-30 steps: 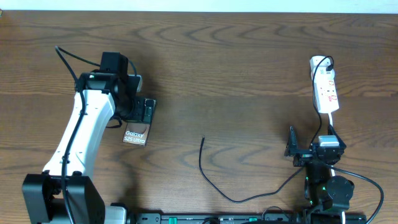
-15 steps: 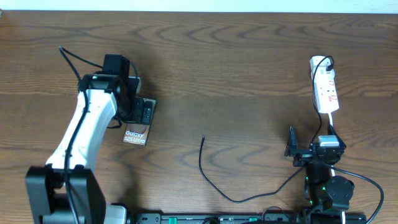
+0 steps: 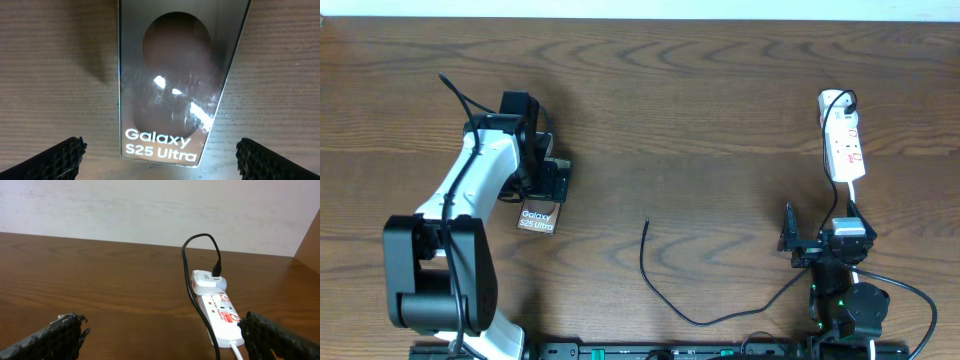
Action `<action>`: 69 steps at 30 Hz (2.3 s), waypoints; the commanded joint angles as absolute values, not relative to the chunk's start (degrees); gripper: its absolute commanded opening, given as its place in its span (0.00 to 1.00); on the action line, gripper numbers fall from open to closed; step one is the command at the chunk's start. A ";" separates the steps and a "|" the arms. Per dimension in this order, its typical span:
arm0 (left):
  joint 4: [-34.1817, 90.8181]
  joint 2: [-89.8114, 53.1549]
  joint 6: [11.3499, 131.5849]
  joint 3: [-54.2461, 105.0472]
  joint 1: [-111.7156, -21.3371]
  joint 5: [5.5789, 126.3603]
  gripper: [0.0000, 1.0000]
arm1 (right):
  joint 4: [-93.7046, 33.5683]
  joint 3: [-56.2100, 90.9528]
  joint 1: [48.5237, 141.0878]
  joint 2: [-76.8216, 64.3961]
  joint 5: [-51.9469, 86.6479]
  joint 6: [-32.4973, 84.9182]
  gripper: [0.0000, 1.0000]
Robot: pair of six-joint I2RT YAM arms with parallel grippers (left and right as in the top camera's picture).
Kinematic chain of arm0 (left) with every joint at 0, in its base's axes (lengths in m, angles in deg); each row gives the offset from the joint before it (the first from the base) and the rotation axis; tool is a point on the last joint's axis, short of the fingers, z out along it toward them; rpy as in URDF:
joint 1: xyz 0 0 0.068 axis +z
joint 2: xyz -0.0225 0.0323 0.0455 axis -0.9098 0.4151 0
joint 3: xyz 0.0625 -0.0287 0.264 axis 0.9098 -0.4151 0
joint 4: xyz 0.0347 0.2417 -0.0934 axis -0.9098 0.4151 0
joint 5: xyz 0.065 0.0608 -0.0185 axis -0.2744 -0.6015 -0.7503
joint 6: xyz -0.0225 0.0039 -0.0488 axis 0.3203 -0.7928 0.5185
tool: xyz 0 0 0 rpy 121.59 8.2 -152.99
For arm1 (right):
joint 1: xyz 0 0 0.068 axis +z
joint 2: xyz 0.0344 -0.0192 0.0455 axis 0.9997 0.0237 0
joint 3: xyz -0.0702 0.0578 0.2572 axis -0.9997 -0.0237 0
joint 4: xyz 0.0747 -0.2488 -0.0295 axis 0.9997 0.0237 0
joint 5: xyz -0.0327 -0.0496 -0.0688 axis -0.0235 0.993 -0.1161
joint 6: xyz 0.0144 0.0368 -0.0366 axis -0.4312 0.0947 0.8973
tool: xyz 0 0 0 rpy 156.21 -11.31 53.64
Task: Plug charger to phone and switch on socket
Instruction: 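Move the left gripper over the Galaxy S25 Ultra box and lower, then close the left gripper on the phone box edges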
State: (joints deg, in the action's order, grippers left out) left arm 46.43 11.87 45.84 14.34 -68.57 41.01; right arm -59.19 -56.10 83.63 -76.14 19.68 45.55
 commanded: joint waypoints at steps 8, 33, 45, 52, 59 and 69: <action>45.79 14.51 41.64 13.97 -68.33 44.37 0.98 | -58.95 -56.19 83.39 -76.49 19.87 44.85 0.99; 39.67 17.51 40.99 13.58 -68.33 44.37 0.98 | -58.95 -56.19 83.39 -76.49 19.87 44.83 0.99; 32.44 17.51 41.01 5.90 -68.33 44.37 0.98 | -58.95 -56.19 83.36 -76.49 19.87 44.85 0.99; 31.04 17.51 41.01 4.81 -68.33 44.37 0.98 | -58.95 -56.19 83.39 -76.49 19.87 44.85 0.99; 30.36 17.51 41.01 4.81 -68.33 44.37 0.98 | -58.95 -56.19 83.39 -76.49 19.90 44.83 0.99; 29.36 17.51 41.01 4.81 -68.40 46.89 0.98 | -58.95 -56.19 83.36 -76.49 19.87 44.85 0.99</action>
State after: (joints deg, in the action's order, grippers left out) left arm 29.51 15.56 41.38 6.82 -68.57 43.06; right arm -59.19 -56.10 83.63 -76.14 19.68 45.55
